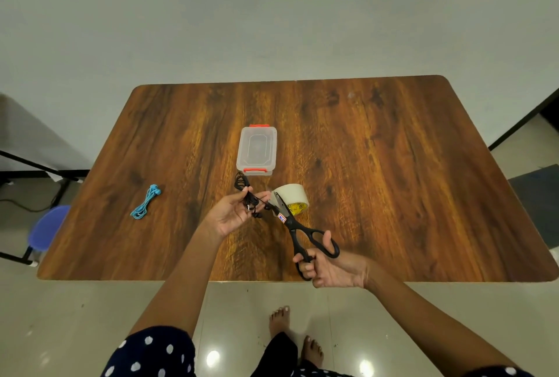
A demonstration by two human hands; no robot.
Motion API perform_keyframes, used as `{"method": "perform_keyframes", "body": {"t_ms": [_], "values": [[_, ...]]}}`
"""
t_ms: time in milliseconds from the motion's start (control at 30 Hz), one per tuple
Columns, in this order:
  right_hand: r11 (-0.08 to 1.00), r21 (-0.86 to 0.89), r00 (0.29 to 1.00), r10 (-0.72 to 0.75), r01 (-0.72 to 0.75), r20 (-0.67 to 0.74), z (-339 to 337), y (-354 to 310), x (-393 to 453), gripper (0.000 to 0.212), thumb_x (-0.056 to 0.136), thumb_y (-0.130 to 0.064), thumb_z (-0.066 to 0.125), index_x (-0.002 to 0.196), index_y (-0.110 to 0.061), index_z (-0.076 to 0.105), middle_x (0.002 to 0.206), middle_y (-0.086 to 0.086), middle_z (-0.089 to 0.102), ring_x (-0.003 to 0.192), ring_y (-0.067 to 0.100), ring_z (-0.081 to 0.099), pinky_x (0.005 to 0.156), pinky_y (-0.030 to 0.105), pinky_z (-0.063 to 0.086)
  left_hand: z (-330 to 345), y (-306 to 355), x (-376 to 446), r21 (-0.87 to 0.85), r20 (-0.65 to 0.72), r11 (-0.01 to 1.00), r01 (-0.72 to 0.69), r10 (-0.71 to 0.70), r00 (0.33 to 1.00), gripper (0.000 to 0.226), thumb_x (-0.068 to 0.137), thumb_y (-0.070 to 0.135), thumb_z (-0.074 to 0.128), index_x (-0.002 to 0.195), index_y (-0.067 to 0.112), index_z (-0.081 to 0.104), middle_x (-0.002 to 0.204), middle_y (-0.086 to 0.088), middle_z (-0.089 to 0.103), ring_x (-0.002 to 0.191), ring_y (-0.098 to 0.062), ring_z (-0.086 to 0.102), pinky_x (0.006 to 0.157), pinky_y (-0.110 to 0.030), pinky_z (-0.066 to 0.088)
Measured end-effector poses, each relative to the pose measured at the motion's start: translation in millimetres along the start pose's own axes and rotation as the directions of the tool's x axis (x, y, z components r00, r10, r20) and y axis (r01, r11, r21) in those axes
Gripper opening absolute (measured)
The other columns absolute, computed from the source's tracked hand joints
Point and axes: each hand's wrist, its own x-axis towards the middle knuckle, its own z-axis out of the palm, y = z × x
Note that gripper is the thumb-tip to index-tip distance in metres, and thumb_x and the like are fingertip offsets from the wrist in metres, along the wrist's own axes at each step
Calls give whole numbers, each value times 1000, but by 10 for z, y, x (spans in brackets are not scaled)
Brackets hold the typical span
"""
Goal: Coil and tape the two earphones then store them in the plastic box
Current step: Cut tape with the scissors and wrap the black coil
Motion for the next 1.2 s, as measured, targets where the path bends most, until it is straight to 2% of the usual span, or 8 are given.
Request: {"method": "perform_keyframes", "body": {"t_ms": [533, 767, 1033, 1200], "values": [[998, 42, 999, -52, 52, 0, 115, 108, 77, 82, 52, -75, 69, 105, -14, 58, 81, -3, 48, 75, 7, 47, 60, 17, 42, 44, -38, -40, -48, -24, 998, -27, 26, 999, 26, 99, 8, 39, 80, 7, 56, 112, -33, 62, 93, -34, 70, 85, -38, 53], [997, -7, 997, -76, 76, -33, 126, 85, 139, 86, 54, -77, 66, 109, -13, 53, 80, -5, 52, 73, 5, 51, 60, 16, 43, 67, -35, -46, -51, -31, 998, -23, 21, 999, 26, 99, 8, 37, 81, 6, 56, 114, -33, 60, 95, -35, 69, 80, -38, 56], [981, -169, 973, -123, 90, -196, 167, 73, 142, 78, 55, -86, 55, 96, -20, 54, 71, -6, 44, 65, 5, 44, 54, 15, 35, 55, -30, -70, -52, -35, 999, 2, -4, 999, 28, 100, 7, 36, 81, 5, 57, 111, -32, 63, 94, -35, 69, 80, -38, 56], [954, -279, 918, -207, 113, -337, 178, 109, 138, 62, 67, -80, 51, 84, -20, 57, 63, -6, 46, 56, 6, 43, 46, 15, 32, 51, -41, -72, -49, -46, 999, -2, 0, 999, 25, 100, 7, 37, 84, 6, 56, 117, -31, 60, 97, -34, 69, 80, -39, 56]]}}
